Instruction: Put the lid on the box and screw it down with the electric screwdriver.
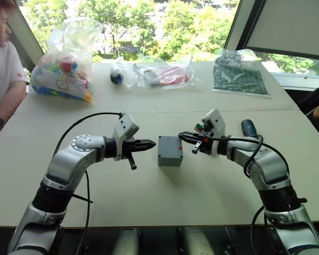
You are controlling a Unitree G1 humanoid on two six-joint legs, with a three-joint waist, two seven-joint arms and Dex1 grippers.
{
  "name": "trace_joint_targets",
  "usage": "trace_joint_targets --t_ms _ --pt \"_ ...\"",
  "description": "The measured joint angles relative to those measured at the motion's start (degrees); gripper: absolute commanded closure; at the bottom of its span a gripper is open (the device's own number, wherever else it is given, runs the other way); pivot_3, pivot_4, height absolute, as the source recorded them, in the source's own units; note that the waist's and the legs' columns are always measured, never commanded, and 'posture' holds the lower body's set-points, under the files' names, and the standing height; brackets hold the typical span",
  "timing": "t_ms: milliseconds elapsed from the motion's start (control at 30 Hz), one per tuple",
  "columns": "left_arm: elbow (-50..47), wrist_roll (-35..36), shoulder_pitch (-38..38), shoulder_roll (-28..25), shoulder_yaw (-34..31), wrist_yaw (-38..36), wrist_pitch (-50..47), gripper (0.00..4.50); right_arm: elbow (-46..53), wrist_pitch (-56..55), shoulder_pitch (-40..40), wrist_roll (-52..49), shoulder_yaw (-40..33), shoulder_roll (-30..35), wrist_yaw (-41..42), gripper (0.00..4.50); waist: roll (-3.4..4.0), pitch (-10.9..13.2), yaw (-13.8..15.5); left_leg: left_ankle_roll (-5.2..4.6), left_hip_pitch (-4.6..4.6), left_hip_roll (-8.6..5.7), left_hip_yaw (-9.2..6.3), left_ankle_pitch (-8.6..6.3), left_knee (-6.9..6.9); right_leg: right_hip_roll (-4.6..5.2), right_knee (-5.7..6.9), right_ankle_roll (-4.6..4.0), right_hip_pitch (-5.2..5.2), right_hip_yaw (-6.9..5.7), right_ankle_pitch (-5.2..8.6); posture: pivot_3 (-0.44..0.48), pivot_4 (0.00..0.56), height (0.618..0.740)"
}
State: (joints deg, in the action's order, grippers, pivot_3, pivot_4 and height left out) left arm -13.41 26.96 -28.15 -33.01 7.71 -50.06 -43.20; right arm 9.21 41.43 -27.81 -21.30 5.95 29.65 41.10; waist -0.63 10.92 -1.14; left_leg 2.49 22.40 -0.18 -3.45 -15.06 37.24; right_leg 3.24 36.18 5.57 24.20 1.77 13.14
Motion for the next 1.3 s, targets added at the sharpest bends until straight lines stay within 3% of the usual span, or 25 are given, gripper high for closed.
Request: trace_joint_targets --t_ms 233,300,467,633,667,767,900,967,1067,1300 --pt "0.0 0.0 0.4 0.0 0.0 0.2 0.1 4.5 -0.8 -0.4 -0.6 0.8 0.4 0.0 0.1 0.94 0.0 0.0 0.0 0.0 0.0 0.0 0.0 0.0 0.0 0.0 0.0 0.0 0.0 0.0 0.0 0.0 0.15 0.74" --pt "0.0 0.0 0.4 0.1 0.0 0.3 0.1 4.5 -1.0 -0.5 -0.7 0.8 0.4 0.0 0.1 0.43 0.0 0.0 0.0 0.0 0.0 0.0 0.0 0.0 0.0 0.0 0.0 0.0 0.0 0.0 0.0 0.0 0.15 0.74" --pt "0.0 0.0 0.4 0.9 0.0 0.4 0.3 4.5 -1.1 1.7 -1.9 0.0 -1.0 0.1 -0.6 0.43 0.0 0.0 0.0 0.0 0.0 0.0 0.0 0.0 0.0 0.0 0.0 0.0 0.0 0.0 0.0 0.0 0.15 0.74" --pt "0.5 1.5 -0.8 2.7 -1.4 0.4 0.2 4.5 -0.2 6.1 -5.3 -5.0 -10.1 1.3 -2.1 0.43 0.0 0.0 0.3 0.0 0.01 0.0 -0.01 0.0 0.01 0.0 0.0 0.0 0.0 0.0 0.0 0.0 0.15 0.74" --pt "0.6 1.7 -1.2 2.8 -1.8 0.4 0.3 4.5 -0.1 6.5 -5.7 -5.5 -10.9 1.8 -2.2 0.21 0.0 0.0 0.3 0.0 0.01 0.0 -0.01 0.0 0.0 0.0 0.0 0.0 0.0 0.0 0.0 0.0 0.15 0.74" --pt "1.0 2.0 -2.3 3.1 -2.2 0.1 0.7 4.5 0.2 8.5 -7.1 -7.0 -13.8 5.8 -2.1 0.21 0.0 0.0 0.2 0.0 0.01 -0.01 0.03 0.0 0.0 0.01 -0.03 0.0 -0.01 0.0 0.0 0.0 0.15 0.74" --pt "1.2 1.6 -4.4 3.0 -0.6 -2.7 3.7 4.5 -4.4 16.1 -15.9 -6.9 -13.9 19.2 0.1 0.21 0.05 0.0 0.3 0.0 0.05 -0.04 0.06 0.0 -0.01 0.05 -0.08 -0.07 0.04 0.01 0.04 0.0 0.15 0.74" --pt "1.0 0.9 -5.2 2.6 0.7 -4.1 4.9 4.5 -5.6 19.1 -18.5 -5.9 -10.4 26.6 4.0 0.21 -0.01 0.0 0.3 -0.01 0.02 -0.02 0.04 -0.01 -0.1 0.03 -0.12 -0.15 0.01 -0.01 0.1 0.0 0.15 0.74" --pt "0.3 -1.3 -6.2 2.0 4.0 -6.2 7.3 4.5 -10.2 25.6 -21.3 -2.4 1.1 34.5 9.1 0.21 -0.02 0.0 0.0 -0.01 0.04 -0.01 0.13 -0.01 -0.09 0.05 -0.17 -0.22 0.03 0.02 0.14 0.0 0.15 0.74" --pt "-1.9 -5.9 -4.0 1.5 8.5 -7.0 12.6 4.5 -24.0 33.0 -26.6 2.7 19.1 40.0 21.7 0.21 0.03 0.0 -0.1 -0.01 0.04 -0.02 0.25 -0.01 -0.06 0.04 -0.13 -0.24 0.13 0.15 0.15 0.0 0.15 0.74"
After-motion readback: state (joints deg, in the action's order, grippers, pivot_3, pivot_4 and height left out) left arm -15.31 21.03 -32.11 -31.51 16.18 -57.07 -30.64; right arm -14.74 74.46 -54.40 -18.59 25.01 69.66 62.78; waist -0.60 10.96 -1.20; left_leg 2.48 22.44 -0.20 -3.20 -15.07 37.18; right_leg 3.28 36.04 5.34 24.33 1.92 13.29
